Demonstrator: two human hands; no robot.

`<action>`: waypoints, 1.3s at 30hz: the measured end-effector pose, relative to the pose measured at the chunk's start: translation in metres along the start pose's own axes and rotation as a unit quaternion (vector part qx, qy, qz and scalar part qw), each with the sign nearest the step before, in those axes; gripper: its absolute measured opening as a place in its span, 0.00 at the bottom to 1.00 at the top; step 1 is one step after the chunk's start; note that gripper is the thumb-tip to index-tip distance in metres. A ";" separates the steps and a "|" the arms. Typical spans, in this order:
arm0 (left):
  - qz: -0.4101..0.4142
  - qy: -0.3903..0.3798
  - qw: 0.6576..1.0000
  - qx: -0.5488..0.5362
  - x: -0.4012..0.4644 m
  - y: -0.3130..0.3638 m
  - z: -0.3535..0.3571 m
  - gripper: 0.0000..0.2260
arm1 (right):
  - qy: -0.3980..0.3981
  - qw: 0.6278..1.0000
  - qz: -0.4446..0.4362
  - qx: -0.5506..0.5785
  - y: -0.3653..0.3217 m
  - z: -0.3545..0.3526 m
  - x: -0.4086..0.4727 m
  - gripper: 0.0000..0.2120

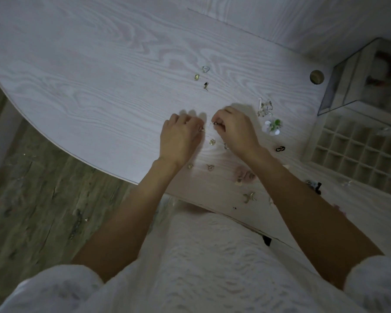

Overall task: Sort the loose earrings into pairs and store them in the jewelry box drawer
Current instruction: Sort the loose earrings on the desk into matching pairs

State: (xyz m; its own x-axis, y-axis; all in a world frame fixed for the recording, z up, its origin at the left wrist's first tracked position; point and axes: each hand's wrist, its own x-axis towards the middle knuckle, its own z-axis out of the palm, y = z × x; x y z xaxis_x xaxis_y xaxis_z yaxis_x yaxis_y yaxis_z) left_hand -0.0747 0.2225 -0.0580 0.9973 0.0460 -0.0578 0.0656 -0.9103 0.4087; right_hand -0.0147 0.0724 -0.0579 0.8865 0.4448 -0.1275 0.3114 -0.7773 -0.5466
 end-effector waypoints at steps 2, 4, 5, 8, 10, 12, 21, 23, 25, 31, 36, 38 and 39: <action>-0.003 -0.001 1.000 0.009 0.006 -0.001 0.002 0.04 | -0.003 1.000 0.015 0.005 0.003 -0.002 -0.005 0.03; -0.002 -0.004 1.000 0.020 0.010 -0.003 0.001 0.05 | 0.001 1.000 0.024 0.017 0.004 -0.003 -0.007 0.04; -0.002 -0.003 1.000 0.024 0.010 -0.005 0.001 0.05 | 0.005 0.999 0.027 0.021 0.004 -0.004 -0.008 0.04; -0.012 0.003 1.000 0.018 0.010 -0.010 -0.001 0.05 | 0.011 0.999 0.040 0.031 0.006 -0.006 -0.009 0.05; -0.018 0.002 1.000 0.010 0.006 -0.013 -0.002 0.05 | 0.015 0.998 0.041 0.051 0.007 -0.009 -0.011 0.07; -0.019 0.001 1.000 0.012 0.000 -0.015 -0.002 0.05 | 0.017 0.997 0.042 0.069 0.009 -0.012 -0.015 0.10; -0.049 0.031 0.998 -0.039 -0.036 -0.005 -0.009 0.11 | 0.034 0.999 0.015 0.039 0.020 -0.022 -0.060 0.10; -0.078 0.061 0.993 -0.071 -0.053 -0.004 -0.011 0.12 | 0.029 0.999 -0.010 0.022 0.017 -0.016 -0.067 0.10; -0.108 0.079 0.986 -0.096 -0.070 -0.005 -0.010 0.12 | 0.021 0.999 -0.032 0.010 0.014 -0.007 -0.069 0.10; -0.163 0.077 0.977 -0.113 -0.099 -0.015 -0.009 0.14 | -0.007 0.999 -0.046 0.006 0.011 0.004 -0.069 0.06; -0.183 0.064 0.972 -0.129 -0.098 -0.019 -0.006 0.14 | -0.001 1.000 -0.008 0.029 0.013 0.005 -0.067 0.05; -0.189 0.068 0.968 -0.149 -0.092 -0.018 -0.006 0.13 | -0.005 0.999 0.002 0.038 0.012 0.004 -0.064 0.05; -0.188 0.071 0.967 -0.156 -0.088 -0.017 -0.006 0.12 | -0.007 0.999 0.006 0.040 0.011 0.003 -0.062 0.05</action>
State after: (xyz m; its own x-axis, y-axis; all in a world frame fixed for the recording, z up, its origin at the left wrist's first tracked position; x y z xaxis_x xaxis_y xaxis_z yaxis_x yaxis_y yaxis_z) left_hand -0.1631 0.2360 -0.0541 0.8944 0.4255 -0.1380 0.4085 -0.6509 0.6399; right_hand -0.0673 0.0373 -0.0585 0.8850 0.4426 -0.1445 0.2729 -0.7446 -0.6091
